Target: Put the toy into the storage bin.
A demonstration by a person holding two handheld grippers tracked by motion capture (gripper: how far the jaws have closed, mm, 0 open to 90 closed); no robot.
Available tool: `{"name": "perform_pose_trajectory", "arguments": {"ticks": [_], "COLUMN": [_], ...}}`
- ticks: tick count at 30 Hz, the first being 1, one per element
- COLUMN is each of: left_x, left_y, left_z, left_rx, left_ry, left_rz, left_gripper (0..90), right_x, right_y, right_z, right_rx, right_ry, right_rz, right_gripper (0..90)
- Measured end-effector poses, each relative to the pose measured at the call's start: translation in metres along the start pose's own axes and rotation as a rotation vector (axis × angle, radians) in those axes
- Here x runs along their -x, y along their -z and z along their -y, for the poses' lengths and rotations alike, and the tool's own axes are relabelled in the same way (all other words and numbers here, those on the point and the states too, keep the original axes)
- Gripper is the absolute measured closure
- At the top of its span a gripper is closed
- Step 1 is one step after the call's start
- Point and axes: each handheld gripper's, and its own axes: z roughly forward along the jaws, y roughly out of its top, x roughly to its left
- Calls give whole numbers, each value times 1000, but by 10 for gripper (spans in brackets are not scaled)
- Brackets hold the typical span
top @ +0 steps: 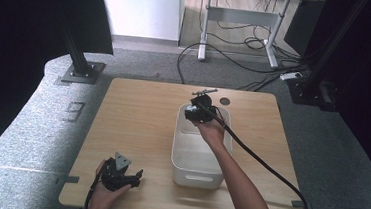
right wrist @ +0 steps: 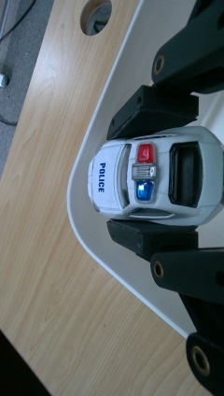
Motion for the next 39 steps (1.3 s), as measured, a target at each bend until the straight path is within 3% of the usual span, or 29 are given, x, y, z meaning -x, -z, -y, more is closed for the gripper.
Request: {"name": "perform_pose_trajectory", "arguments": {"ticks": [6,14,20,39], "left_x": [-1,-2,-2,-2], "left_y": [1,1,0,1], "left_z": [0,1,0,0], "left_rx": [2,2,3,5], "left_ry": [5,6,5,4], "left_rz": [-2,-3,-3,-2], "left_gripper": [152,151,151,151], "right_x": [-9,-8,-8,-9], "right_y": [-3,-14,-19,-32], "right_z": [-5,-2,0,5], "right_rx": [0,-29,-55,-119], "right_ry": [20,20,46,36], "right_rz": [-6,9,15,-4], "right_gripper": [502,502,501,501]}}
